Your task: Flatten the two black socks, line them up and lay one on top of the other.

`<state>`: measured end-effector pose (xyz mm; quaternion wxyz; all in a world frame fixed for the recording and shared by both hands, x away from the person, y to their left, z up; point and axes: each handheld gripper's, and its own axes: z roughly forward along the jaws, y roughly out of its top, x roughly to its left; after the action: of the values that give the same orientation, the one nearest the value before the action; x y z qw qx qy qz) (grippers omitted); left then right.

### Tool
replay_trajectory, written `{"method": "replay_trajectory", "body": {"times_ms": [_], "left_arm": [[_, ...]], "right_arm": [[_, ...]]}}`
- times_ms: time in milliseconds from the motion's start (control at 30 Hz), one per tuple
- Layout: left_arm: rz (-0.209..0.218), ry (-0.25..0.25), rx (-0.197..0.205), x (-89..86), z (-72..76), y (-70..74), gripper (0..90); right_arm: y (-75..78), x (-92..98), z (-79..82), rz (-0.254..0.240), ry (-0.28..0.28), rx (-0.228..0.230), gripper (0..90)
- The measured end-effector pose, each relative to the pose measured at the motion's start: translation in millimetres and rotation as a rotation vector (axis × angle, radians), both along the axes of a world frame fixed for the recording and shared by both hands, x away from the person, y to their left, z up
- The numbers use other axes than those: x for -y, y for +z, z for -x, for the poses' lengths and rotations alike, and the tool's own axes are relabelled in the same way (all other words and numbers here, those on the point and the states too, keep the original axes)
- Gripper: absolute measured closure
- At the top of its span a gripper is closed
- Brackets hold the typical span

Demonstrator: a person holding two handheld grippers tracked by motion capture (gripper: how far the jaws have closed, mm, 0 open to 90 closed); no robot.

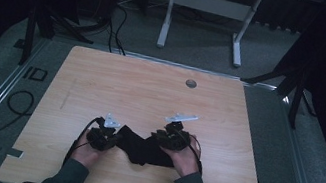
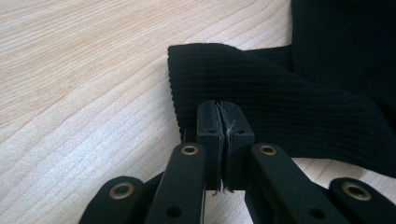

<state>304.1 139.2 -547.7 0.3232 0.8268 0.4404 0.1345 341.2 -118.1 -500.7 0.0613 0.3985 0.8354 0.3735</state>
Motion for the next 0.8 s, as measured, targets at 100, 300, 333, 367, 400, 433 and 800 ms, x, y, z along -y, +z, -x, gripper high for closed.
{"method": "replay_trajectory", "body": {"times_ms": [100,300,333,367,400,433,800], "left_arm": [[-0.001,0.003,0.005,0.5,0.5,-0.2,87.7],[0.0,0.012,0.01,1.3,1.2,-0.4,88.0],[0.003,0.013,0.009,1.2,1.2,-0.6,88.4],[0.004,0.014,0.009,1.2,1.3,-0.6,88.8],[0.003,0.013,0.01,1.2,1.5,-0.6,88.9],[0.001,0.013,0.011,1.4,1.7,-0.7,89.0],[-0.005,0.013,0.02,2.3,2.4,-1.1,89.3]], "right_arm": [[-5.1,19.0,-7.2,0.035,-0.062,-0.003,68.7],[-31.4,38.9,-20.9,0.081,-0.141,-0.071,64.7],[-34.7,39.4,-22.4,0.079,-0.145,-0.08,64.4],[-37.5,39.4,-23.8,0.084,-0.142,-0.08,64.1],[-39.6,38.5,-24.8,0.085,-0.141,-0.081,63.4],[-41.2,37.4,-25.8,0.092,-0.135,-0.079,63.0],[-44.7,21.1,-20.4,0.233,-0.089,0.015,69.2]]}}
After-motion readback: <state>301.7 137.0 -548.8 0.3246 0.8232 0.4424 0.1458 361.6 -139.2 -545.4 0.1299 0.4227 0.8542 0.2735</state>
